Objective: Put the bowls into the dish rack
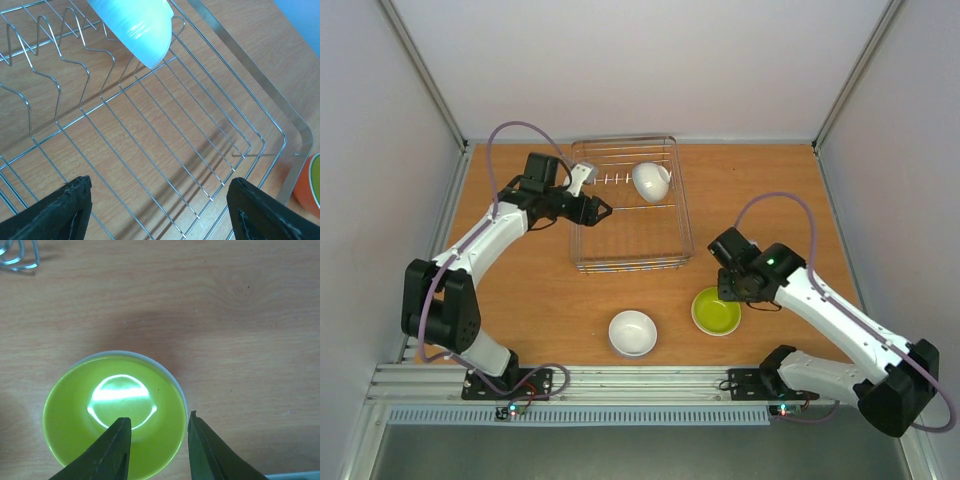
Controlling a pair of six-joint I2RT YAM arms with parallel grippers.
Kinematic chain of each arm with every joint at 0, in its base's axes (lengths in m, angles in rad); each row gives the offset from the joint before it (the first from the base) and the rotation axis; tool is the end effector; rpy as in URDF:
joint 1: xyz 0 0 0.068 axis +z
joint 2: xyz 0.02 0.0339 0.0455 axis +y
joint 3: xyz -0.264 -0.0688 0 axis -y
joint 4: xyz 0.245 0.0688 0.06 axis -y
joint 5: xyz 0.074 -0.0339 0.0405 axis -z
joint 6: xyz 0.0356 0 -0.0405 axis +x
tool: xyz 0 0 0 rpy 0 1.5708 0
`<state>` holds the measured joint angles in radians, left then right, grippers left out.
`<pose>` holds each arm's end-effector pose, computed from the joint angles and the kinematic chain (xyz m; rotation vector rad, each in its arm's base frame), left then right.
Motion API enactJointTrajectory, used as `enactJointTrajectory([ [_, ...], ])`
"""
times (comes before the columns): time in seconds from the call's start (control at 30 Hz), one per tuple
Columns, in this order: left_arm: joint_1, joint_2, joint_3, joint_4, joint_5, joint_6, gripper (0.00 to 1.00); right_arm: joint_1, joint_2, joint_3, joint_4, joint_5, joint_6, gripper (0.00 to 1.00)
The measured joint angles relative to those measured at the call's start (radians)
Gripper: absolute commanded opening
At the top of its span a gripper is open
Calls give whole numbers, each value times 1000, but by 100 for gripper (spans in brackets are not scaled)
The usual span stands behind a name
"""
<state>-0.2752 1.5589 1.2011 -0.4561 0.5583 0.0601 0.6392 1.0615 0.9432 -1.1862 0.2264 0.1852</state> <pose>0.3210 -0.1102 0.2721 0.6538 2.2640 -0.7672 0.1414 0.0952 0.2698 -0.5896 2.7424 -0.1417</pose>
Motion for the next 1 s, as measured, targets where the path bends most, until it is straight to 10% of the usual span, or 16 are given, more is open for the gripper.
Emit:
enactJointTrajectory([
  [1.0,0,2,16,-11,40,-8,75,43,145,-189,66,20,219,14],
])
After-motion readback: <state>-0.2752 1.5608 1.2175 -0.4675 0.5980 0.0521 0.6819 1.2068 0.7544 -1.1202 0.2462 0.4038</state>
